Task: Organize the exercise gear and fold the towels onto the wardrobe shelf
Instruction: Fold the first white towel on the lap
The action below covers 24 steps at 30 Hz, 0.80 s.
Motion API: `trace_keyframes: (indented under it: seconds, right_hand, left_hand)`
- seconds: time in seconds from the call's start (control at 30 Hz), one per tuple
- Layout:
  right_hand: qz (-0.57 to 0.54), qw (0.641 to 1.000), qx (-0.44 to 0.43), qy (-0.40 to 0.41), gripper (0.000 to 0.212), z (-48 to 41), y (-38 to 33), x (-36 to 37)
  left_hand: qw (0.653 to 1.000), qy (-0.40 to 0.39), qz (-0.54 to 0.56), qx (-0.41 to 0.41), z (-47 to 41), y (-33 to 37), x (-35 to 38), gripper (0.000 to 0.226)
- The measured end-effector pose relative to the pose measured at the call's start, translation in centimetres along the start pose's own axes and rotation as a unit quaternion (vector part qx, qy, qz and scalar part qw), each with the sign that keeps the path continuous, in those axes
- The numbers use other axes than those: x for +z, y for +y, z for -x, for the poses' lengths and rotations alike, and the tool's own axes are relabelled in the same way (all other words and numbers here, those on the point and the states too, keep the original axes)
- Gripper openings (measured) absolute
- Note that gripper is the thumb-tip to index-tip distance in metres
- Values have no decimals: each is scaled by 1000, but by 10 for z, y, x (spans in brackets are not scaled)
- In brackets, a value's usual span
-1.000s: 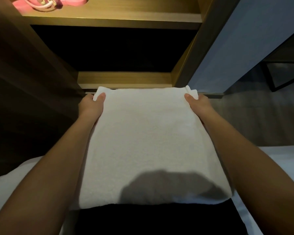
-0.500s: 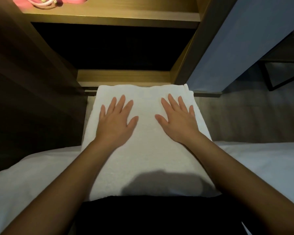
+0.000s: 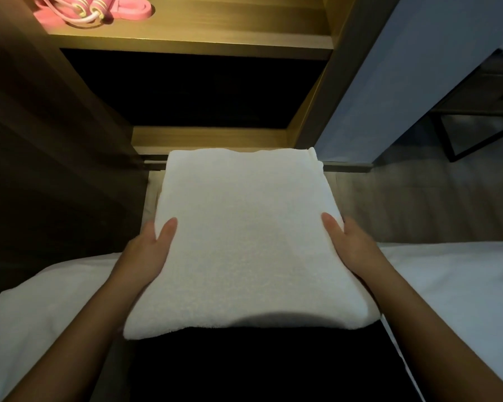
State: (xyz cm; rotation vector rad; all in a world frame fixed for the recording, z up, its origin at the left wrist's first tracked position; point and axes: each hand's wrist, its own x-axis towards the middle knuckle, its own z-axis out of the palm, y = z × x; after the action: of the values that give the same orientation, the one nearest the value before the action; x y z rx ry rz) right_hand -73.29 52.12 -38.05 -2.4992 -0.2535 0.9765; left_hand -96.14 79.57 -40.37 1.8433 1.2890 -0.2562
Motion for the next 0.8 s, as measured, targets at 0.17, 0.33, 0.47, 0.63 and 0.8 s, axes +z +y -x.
trace_keyframes:
  seconds: [0.17, 0.33, 0.47, 0.63, 0.8]
  right_hand:
    - [-53, 999, 12, -2, 68, 4, 11, -6]
    - [-87, 996, 26, -18, 63, -17, -11, -10]
    - [-88, 995, 32, -15, 61, -29, -24, -16]
    - [-106, 993, 30, -49, 59, -16, -12, -17]
    - [-117, 993, -31, -13, 56, 1, -2, -10]
  left_hand:
    - [999, 18, 29, -38, -3, -7, -3, 68]
    - [998, 31, 53, -26, -21, 8, -5, 64]
    - [996, 18, 72, -49, -39, 19, -12, 62]
    - [985, -36, 152, -76, -18, 0, -16, 48]
    - [990, -43, 131, -15, 13, -13, -12, 58]
